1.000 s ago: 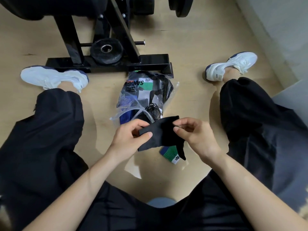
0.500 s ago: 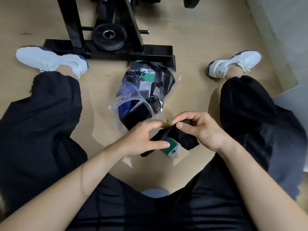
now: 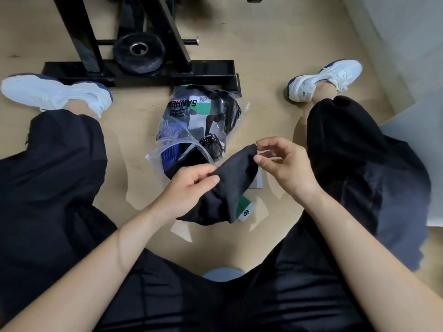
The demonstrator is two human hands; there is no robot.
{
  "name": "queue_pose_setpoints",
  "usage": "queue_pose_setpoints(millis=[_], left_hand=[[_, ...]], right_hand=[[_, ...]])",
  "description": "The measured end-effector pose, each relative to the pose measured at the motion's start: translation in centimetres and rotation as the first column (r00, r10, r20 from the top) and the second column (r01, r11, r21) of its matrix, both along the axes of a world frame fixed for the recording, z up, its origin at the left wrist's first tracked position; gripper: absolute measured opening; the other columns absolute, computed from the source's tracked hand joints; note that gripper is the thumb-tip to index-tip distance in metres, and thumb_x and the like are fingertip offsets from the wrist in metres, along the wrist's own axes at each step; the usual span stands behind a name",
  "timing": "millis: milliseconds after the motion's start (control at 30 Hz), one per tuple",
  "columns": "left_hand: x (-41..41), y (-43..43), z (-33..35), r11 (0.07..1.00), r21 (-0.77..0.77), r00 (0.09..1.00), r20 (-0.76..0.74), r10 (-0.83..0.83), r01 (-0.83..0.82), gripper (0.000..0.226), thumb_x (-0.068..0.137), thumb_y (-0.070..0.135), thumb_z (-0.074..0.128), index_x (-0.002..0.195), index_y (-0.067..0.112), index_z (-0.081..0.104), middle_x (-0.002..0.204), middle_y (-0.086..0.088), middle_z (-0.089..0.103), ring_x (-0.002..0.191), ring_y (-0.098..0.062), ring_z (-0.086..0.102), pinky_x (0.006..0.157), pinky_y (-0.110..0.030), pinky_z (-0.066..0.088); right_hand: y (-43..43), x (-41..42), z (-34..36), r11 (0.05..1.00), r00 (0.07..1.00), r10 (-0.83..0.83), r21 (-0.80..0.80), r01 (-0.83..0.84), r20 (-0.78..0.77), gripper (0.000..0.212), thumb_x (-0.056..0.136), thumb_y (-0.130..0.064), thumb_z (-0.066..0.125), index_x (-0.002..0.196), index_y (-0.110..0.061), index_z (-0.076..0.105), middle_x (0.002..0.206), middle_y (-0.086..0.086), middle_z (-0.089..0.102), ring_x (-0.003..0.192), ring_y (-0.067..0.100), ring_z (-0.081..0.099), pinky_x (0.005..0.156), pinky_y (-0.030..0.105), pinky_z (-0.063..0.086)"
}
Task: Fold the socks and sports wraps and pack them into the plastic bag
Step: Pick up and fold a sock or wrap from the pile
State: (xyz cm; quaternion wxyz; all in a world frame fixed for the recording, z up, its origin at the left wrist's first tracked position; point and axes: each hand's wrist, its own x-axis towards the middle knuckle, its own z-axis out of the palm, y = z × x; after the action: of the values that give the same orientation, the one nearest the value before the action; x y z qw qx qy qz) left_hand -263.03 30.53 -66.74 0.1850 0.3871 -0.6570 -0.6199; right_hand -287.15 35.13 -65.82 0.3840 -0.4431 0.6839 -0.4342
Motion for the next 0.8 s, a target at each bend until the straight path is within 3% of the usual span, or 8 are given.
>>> queue_pose_setpoints(millis=[100,233,367,467,600,700,800], left_hand=[[0.2,-0.4,0.3,0.992,0.047,0.989,-0.093,0.118,-0.114,0.026,0.096,0.026,0.056,0.104,0.002,0.065,0.090,-0.030,0.062,0.084,-0.022,0.056,0.080,-0.039,0.044],[0.1,-0.4,1.1,0.941,0.204,0.932,-0.192,0.309,-0.270,0.023,0.099,0.014,0.055,0.118,0.014,0.068,0.109,-0.012,0.074,0.105,-0.024,0.069,0.093,-0.039,0.054],[0.3,-0.5,1.2,0.923,0.265,0.906,-0.247,0.343,-0.277,0.030,0.099,0.005,0.055,0.129,0.010,0.062,0.120,-0.012,0.073,0.116,-0.029,0.067,0.098,-0.040,0.054],[0.4,-0.5,1.4,0.930,0.167,0.913,-0.196,0.358,-0.328,0.028,0.098,-0.003,0.058,0.122,0.011,0.064,0.109,-0.005,0.077,0.105,-0.018,0.072,0.088,-0.029,0.057],[0.5,-0.8,0.9,0.907,-0.063,0.909,-0.051,0.414,-0.417,0.018,0.092,0.001,0.069,0.100,0.017,0.069,0.083,-0.002,0.072,0.074,-0.005,0.065,0.070,-0.018,0.052],[0.7,-0.9,0.2,0.862,-0.184,0.866,0.087,0.492,-0.472,0.012,0.084,0.014,0.080,0.085,0.017,0.069,0.071,0.000,0.065,0.062,-0.005,0.055,0.063,-0.016,0.045],[0.8,-0.8,0.3,0.815,-0.231,0.824,0.085,0.561,-0.531,0.018,0.079,0.020,0.085,0.084,0.017,0.068,0.072,0.005,0.069,0.063,-0.006,0.059,0.065,-0.016,0.046]], right_hand=[[1.2,1.2,-0.5,0.997,0.995,-0.028,0.078,0.020,0.101,0.041,0.082,-0.016,0.080,0.120,-0.014,0.063,0.108,0.003,0.070,0.089,0.013,0.068,0.075,0.021,0.055],[2.2,3.2,-1.2,0.978,0.930,0.048,0.171,-0.118,0.364,0.057,0.076,-0.028,0.085,0.126,-0.021,0.059,0.105,0.006,0.072,0.092,0.019,0.069,0.083,0.027,0.056],[2.3,4.6,-1.1,0.970,0.882,0.163,0.091,-0.225,0.443,0.047,0.083,-0.006,0.077,0.125,-0.011,0.060,0.094,0.015,0.072,0.085,0.026,0.068,0.081,0.029,0.055],[2.1,5.0,-1.0,0.992,0.876,0.109,0.005,-0.126,0.470,0.032,0.085,0.006,0.071,0.115,-0.004,0.065,0.083,0.014,0.067,0.079,0.025,0.064,0.080,0.033,0.054],[1.7,4.5,-1.1,0.999,0.855,-0.015,-0.036,0.040,0.519,0.037,0.082,0.012,0.071,0.111,-0.011,0.067,0.083,0.007,0.066,0.080,0.027,0.056,0.078,0.036,0.052],[1.7,4.3,-1.0,0.994,0.881,-0.050,-0.059,0.088,0.471,0.036,0.081,0.012,0.072,0.106,-0.014,0.069,0.080,0.001,0.065,0.076,0.023,0.054,0.074,0.035,0.051],[1.6,4.2,-1.1,0.993,0.943,-0.044,-0.090,0.077,0.330,0.030,0.081,0.007,0.074,0.099,-0.017,0.071,0.078,0.006,0.063,0.072,0.018,0.054,0.072,0.039,0.049]])
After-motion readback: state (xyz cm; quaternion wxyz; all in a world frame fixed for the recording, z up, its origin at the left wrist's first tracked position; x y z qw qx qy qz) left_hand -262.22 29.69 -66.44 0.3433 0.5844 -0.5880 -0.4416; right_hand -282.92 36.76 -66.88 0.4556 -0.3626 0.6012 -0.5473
